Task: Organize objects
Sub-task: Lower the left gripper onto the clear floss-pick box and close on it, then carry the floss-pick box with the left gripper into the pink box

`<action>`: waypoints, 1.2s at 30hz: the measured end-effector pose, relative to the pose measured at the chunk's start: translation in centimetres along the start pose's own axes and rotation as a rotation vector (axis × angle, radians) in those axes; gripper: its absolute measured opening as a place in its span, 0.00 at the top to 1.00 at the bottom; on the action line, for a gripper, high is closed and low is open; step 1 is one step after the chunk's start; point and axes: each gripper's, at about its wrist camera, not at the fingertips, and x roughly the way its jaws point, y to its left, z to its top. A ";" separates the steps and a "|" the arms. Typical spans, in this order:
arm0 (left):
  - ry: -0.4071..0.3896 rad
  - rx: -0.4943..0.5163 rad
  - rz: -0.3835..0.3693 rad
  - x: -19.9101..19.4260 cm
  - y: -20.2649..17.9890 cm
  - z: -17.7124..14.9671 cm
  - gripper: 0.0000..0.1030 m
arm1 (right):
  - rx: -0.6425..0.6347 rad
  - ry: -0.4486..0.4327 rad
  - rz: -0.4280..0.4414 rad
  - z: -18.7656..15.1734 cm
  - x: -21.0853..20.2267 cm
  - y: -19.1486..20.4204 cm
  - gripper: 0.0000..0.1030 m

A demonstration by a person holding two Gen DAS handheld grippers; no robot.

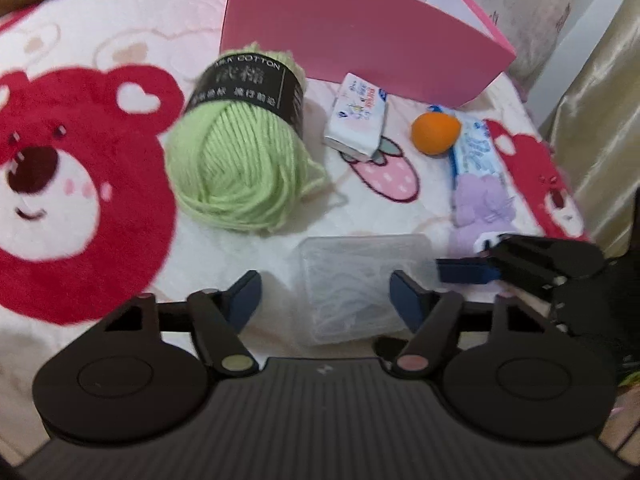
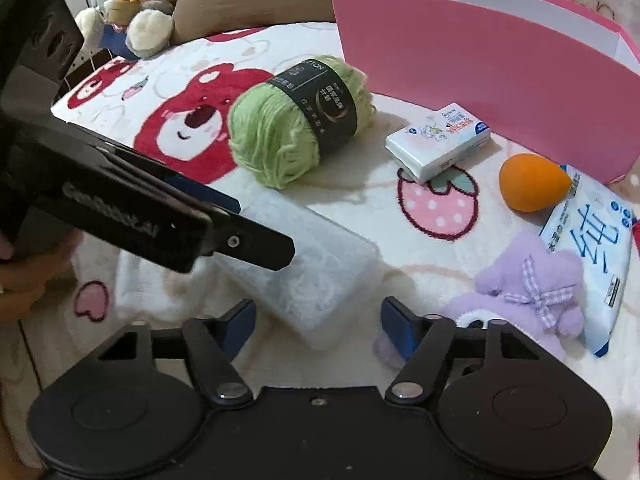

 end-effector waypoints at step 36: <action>-0.066 0.116 -0.052 -6.6 -7.8 3.2 0.40 | -0.066 -0.147 -0.169 2.7 -8.9 1.9 0.34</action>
